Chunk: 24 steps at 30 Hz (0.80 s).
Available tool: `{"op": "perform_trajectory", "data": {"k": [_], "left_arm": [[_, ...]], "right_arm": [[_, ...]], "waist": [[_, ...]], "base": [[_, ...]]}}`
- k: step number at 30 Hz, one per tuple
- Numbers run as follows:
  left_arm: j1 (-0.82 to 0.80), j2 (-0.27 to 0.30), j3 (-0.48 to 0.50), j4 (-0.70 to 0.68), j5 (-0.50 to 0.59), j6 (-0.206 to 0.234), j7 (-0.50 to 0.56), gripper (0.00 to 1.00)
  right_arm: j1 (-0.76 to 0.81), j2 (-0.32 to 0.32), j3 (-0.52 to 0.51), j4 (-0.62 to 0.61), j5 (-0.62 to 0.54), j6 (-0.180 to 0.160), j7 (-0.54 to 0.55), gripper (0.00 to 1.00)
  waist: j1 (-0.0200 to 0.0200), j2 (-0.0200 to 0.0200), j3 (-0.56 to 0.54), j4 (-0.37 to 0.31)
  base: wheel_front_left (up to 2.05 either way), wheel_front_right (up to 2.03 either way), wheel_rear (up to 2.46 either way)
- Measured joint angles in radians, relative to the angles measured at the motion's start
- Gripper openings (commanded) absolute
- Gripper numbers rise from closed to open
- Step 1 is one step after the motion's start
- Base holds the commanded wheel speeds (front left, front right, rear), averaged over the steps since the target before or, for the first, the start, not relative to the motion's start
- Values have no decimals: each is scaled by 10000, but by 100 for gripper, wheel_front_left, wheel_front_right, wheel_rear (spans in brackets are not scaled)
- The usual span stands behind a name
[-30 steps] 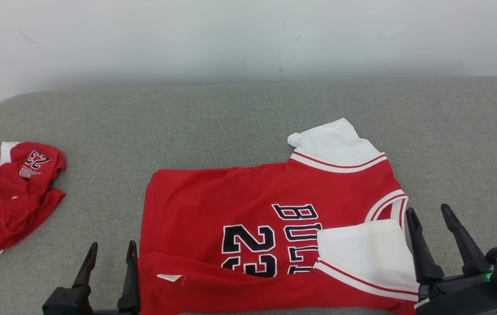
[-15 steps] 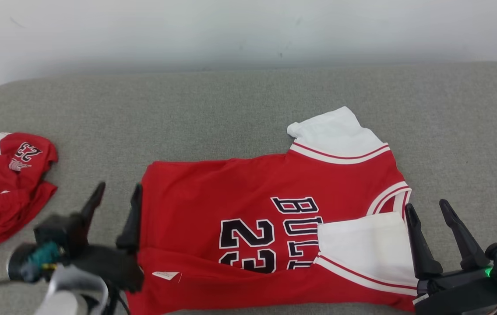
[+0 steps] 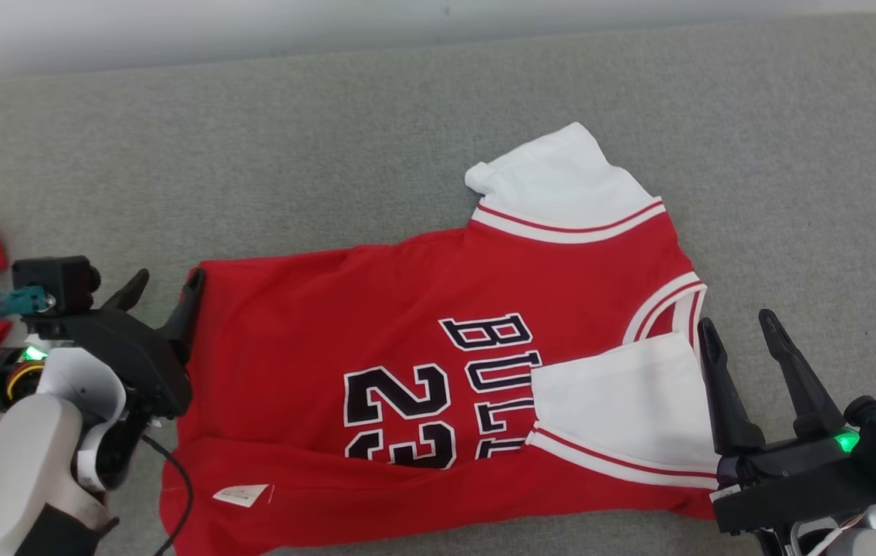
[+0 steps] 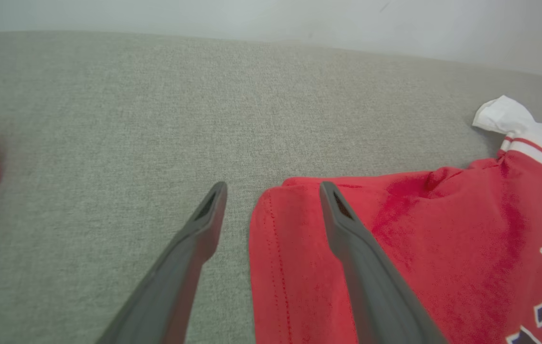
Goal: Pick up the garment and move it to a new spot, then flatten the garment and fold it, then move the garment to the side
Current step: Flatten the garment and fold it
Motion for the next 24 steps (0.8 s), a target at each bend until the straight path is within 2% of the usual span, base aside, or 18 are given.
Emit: {"op": "perform_trajectory", "data": {"k": [7,12,13,14,15,20,24], "left_arm": [[-460,-6,104,1310,-318,-441,128,100],[-644,-21,90,1618,-464,-539,138,100],[-677,-46,79,1668,-514,-617,142,96],[-708,-61,71,1707,-546,-644,142,51],[-724,-84,40,1726,-554,-709,144,0],[-753,-176,-115,1672,-587,-861,165,0],[-689,-153,-90,1419,-468,-660,-253,0]], "right_arm": [[-242,-4,79,343,90,0,-309,100],[-358,-17,69,466,98,0,-384,100],[-365,-17,65,493,100,0,-387,100],[-372,-19,67,510,102,0,-387,100],[-385,-19,61,523,102,0,-389,100],[-477,-38,-125,587,104,0,-428,100],[-485,-52,-382,575,104,0,-477,100]], "waist": [[0,0,497,-361],[0,0,627,-424],[0,0,634,-415],[-1,0,640,-402],[-2,0,644,-390],[-1,0,591,-338],[-1,0,482,-305]], "base": [[0,0,0],[0,0,0],[0,0,0],[0,0,0],[0,0,0],[0,0,0],[0,0,0]]}}
